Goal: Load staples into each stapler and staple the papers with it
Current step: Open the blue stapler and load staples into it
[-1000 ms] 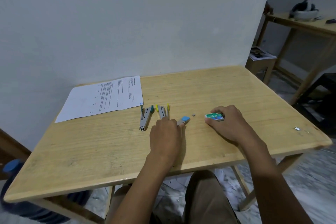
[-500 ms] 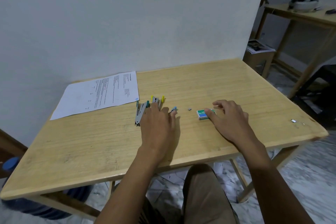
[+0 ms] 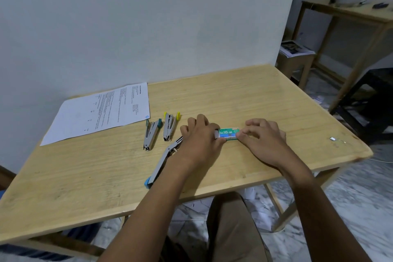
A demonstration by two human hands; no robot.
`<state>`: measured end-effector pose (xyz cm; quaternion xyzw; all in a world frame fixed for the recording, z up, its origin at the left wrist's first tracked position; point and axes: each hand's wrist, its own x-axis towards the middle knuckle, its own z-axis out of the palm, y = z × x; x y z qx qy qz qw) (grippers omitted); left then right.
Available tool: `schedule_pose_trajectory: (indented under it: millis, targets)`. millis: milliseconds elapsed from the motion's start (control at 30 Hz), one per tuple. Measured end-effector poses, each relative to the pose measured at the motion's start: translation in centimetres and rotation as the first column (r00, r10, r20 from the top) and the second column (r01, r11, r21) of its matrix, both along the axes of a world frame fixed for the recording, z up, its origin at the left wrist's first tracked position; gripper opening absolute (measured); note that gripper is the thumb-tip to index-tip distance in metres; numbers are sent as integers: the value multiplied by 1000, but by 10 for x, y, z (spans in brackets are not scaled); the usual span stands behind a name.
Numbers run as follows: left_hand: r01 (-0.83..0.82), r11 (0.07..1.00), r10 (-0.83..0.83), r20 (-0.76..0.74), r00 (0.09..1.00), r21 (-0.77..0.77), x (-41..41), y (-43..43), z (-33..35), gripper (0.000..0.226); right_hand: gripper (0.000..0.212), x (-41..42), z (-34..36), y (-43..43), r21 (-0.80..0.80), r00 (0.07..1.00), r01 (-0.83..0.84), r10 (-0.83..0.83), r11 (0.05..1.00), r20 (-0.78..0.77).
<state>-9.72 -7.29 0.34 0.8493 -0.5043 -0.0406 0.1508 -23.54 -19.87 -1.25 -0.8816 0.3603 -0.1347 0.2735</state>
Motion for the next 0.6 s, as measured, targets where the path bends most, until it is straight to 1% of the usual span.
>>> schedule_pose_trajectory:
  millis: [33,100,133,167,233,300,400,467,533,600]
  targets:
    - [4,1000,-3,-14,1000,2,1,1,0,42,26,-2,2,-2,25,999,-31,31,999,16]
    - [11,1000,-11,-31,999,2,4,2,0,45,40,-5,8,-7,56,995,-91,89,994,39]
    - [18,1000,-18,-36,999,-2,5,2,-1,47,48,-4,10,-9,40,992,-125,125,991,10]
    - [26,1000,-26,-41,999,-8,5,2,-1,48,51,-2,11,-11,10,985,-164,165,986,-43]
    - [38,999,-39,-43,998,-25,7,3,-2,48,45,3,14,-14,-38,965,-237,231,971,-124]
    - [43,998,-45,-44,998,-42,8,5,-3,47,38,3,15,-19,-39,955,-272,265,961,-136]
    - [38,997,-43,-79,996,-64,11,8,-4,46,32,-4,19,-28,-25,950,-275,268,961,-159]
    - [40,997,-47,-97,994,-73,12,9,-4,46,31,-8,21,-32,-10,950,-266,260,964,-176]
    - [41,996,-48,-101,994,-76,12,10,-3,46,34,-9,22,-33,-16,949,-254,247,967,-195]
    - [42,997,-49,-99,994,-71,12,10,-2,45,38,-6,24,-30,-36,962,-228,219,973,-161]
